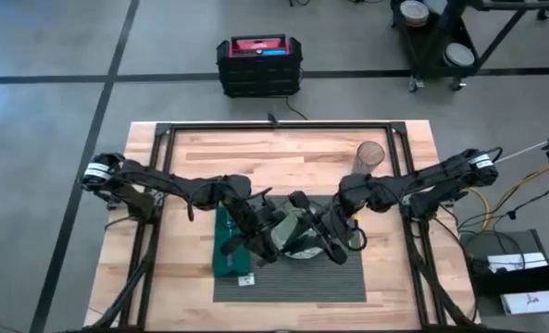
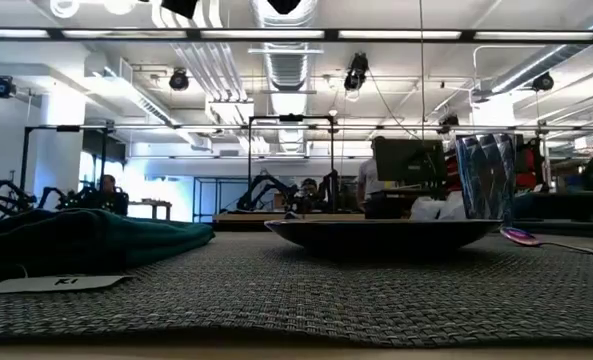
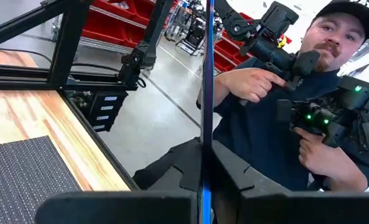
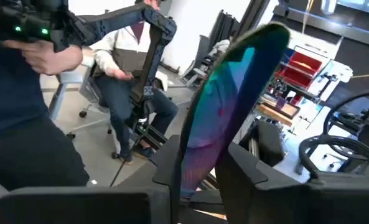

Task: Set table place
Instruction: Put the iridescent blue knife on the gray place mat

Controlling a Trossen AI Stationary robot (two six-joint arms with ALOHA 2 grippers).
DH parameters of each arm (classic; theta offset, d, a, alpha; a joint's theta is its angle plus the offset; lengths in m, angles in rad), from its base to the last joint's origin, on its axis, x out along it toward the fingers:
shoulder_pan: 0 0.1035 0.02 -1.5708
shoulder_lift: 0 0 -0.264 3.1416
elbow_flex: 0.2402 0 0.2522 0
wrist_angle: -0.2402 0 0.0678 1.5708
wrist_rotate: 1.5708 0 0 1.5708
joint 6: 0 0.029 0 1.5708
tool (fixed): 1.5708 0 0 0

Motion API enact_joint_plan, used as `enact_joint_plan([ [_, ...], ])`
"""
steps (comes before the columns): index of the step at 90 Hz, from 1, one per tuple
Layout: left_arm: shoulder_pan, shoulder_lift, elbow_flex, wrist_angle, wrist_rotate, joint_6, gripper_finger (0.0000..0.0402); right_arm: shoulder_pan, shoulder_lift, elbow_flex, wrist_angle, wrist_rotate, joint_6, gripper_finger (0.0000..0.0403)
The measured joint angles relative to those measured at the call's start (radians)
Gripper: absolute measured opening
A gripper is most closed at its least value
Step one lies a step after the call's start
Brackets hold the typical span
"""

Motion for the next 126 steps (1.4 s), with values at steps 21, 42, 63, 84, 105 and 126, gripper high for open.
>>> enact_joint_plan([
  [21,-0.001,0.000,0.000,0.000,-0.007,0.000,0.0000,0.000,0.000,0.000,0.000,0.010,0.006,0.0067],
  [42,0.004,0.000,0.000,-0.001,-0.027,-0.001,0.0020,-0.002,-0.001,0.000,0.000,0.031,0.017,0.0059],
  [63,0.008,0.000,0.000,-0.005,-0.042,0.000,0.0026,-0.012,0.000,0.000,-0.025,0.121,0.088,0.0058],
  [84,0.035,0.000,0.000,-0.012,-0.046,-0.002,0.0022,-0.026,-0.001,0.000,-0.045,0.135,0.192,0.0056],
  [105,0.071,-0.036,0.000,-0.130,-0.140,0.074,0.0022,-0.045,-0.041,-0.001,-0.146,0.185,0.285,0.0057],
  [126,0.075,-0.108,0.000,-0.282,-0.351,0.176,0.0023,-0.048,-0.104,-0.002,-0.284,0.280,0.325,0.0055],
])
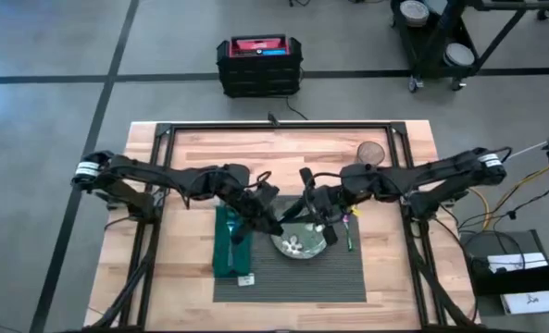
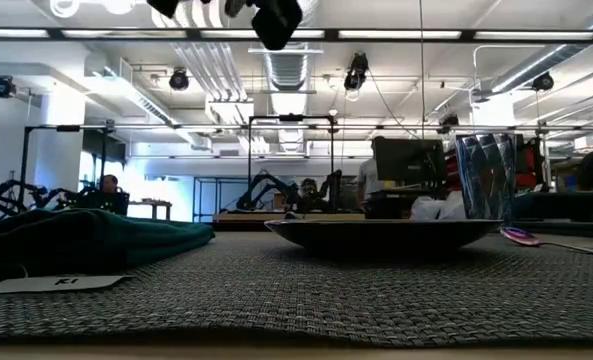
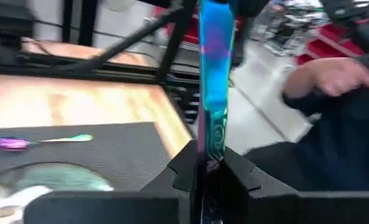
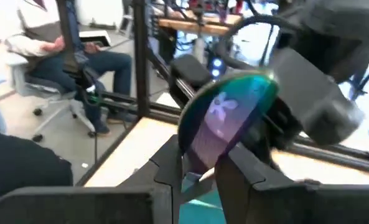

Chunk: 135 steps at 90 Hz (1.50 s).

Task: Set table place
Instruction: Put the iridescent blue knife on the gray place mat

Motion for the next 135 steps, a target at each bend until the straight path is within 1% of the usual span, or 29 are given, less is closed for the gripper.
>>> enact_joint_plan([
  [10,0.001,-0.016,0.000,-0.002,-0.018,0.004,0.0023,0.000,-0.010,0.000,-0.014,0.026,0.001,0.0058],
  [39,0.001,-0.012,0.000,-0.007,-0.020,0.009,0.0023,0.001,-0.011,0.000,-0.021,0.027,-0.028,0.0053],
  [57,0.001,0.001,0.000,0.013,-0.016,0.016,0.0012,0.001,-0.008,0.000,-0.016,0.023,-0.041,0.0052],
  [67,0.000,0.001,0.000,0.016,-0.023,0.027,0.0011,-0.002,-0.008,0.000,-0.016,0.021,-0.043,0.0053],
  [72,0.000,0.001,0.001,0.016,-0.011,0.030,0.0011,-0.002,-0.008,0.000,-0.015,0.020,-0.043,0.0056],
  [78,0.001,0.001,0.001,0.022,0.024,0.028,0.0010,-0.001,-0.007,0.000,-0.012,0.022,-0.044,0.0063],
  [89,0.002,0.001,0.002,0.024,0.041,0.024,0.0010,-0.001,-0.007,0.000,-0.012,0.019,-0.055,0.0083],
  [100,0.000,0.000,0.002,0.040,0.128,0.016,0.0010,-0.001,-0.007,0.000,-0.027,0.019,-0.098,0.0109],
  [107,-0.001,0.000,0.002,0.054,0.159,0.007,0.0010,-0.002,-0.007,0.000,-0.040,0.024,-0.123,0.0127],
  [124,0.001,0.000,0.002,0.060,0.188,-0.012,0.0010,-0.001,-0.005,0.000,-0.019,0.024,-0.201,0.0167],
  [135,0.002,0.002,0.003,0.061,0.190,-0.018,0.0010,-0.001,0.008,0.000,0.046,-0.025,-0.253,0.0176],
])
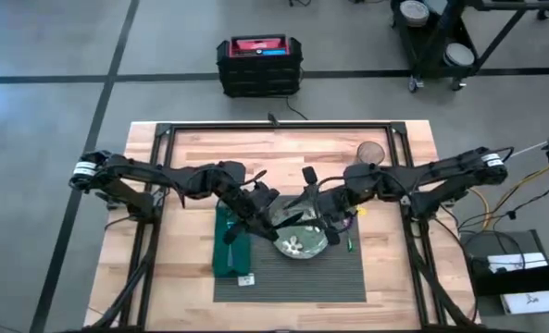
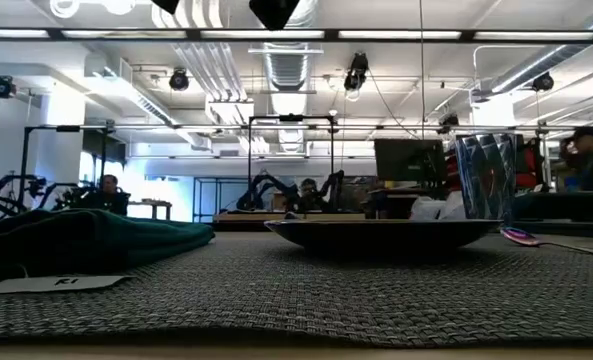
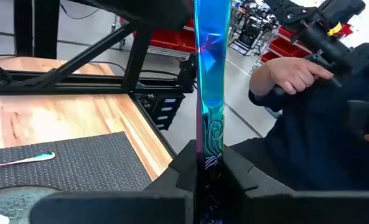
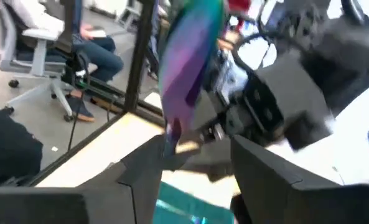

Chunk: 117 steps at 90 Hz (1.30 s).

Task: Set table place
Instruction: Put the iridescent blue knife on the gray place mat

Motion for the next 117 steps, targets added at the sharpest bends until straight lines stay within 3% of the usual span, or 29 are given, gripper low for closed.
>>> enact_joint_plan([
  [17,0.000,0.001,0.000,0.000,0.000,-0.006,0.0010,0.000,0.006,0.000,0.029,-0.015,-0.064,0.0151],
  [29,0.002,0.000,0.000,0.001,0.000,-0.007,0.0010,0.000,0.007,0.000,0.055,-0.092,-0.071,0.0111],
  [51,0.004,0.001,0.000,0.004,0.004,-0.012,0.0010,-0.001,0.007,0.000,0.062,-0.094,-0.079,0.0046],
  [79,0.004,0.001,0.000,0.008,-0.005,-0.023,0.0011,-0.001,0.007,0.000,0.064,-0.104,-0.096,0.0006],
  [117,0.025,-0.018,0.002,-0.021,-0.082,-0.031,0.0145,-0.002,-0.003,0.000,0.034,-0.071,0.069,0.0001],
])
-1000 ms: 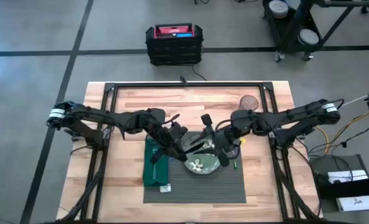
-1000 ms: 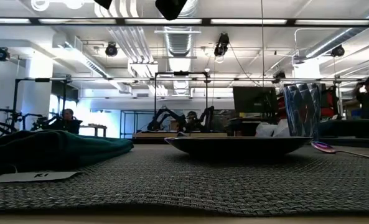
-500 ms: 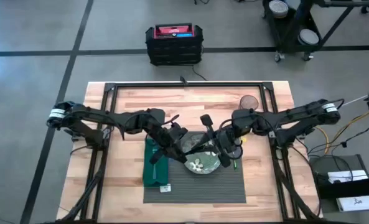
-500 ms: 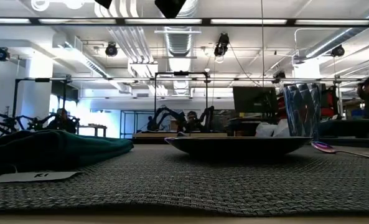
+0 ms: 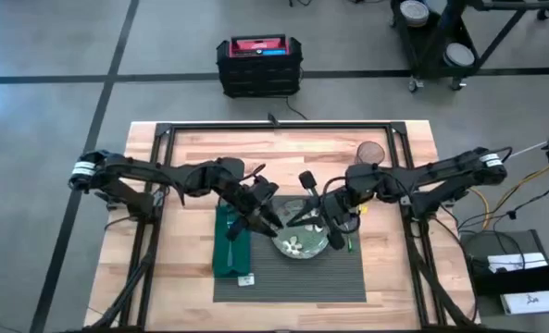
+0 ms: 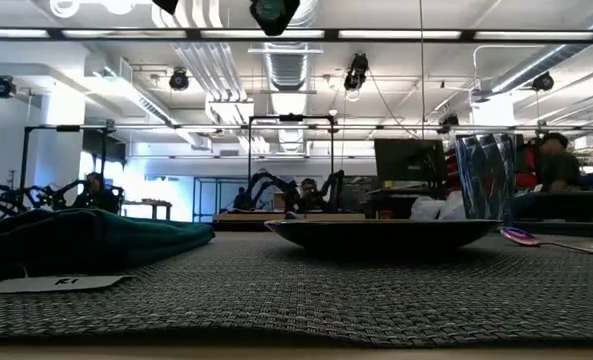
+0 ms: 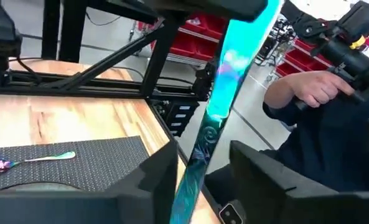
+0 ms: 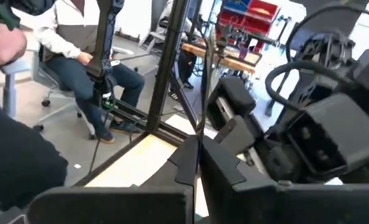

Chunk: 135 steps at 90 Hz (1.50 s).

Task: Set table place
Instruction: Put the iridescent blue knife on the gray place mat

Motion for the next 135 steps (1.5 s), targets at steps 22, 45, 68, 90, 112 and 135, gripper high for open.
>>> enact_joint_plan([
  [22,0.006,-0.064,0.000,-0.185,-0.161,0.053,0.0163,-0.001,-0.012,0.039,-0.157,0.062,0.115,0.0001],
  [45,-0.012,-0.194,-0.001,-0.459,-0.386,0.073,0.0144,0.002,-0.016,0.139,-0.454,0.113,0.412,0.0000],
  [68,-0.081,-0.235,-0.076,-0.524,-0.482,0.051,0.0114,0.023,-0.068,0.042,-0.578,0.205,0.720,0.0000],
  [90,-0.116,-0.201,-0.319,-0.286,-0.481,-0.039,0.0097,0.094,-0.197,-0.218,-0.533,0.355,0.994,0.0000],
  [112,-0.116,-0.131,-0.459,-0.087,-0.481,-0.083,0.0081,0.145,-0.337,-0.473,-0.468,0.366,1.231,0.0000],
  [135,-0.117,-0.039,-0.452,-0.011,-0.480,-0.086,0.0081,0.150,-0.443,-0.666,-0.330,0.393,1.302,0.0000],
])
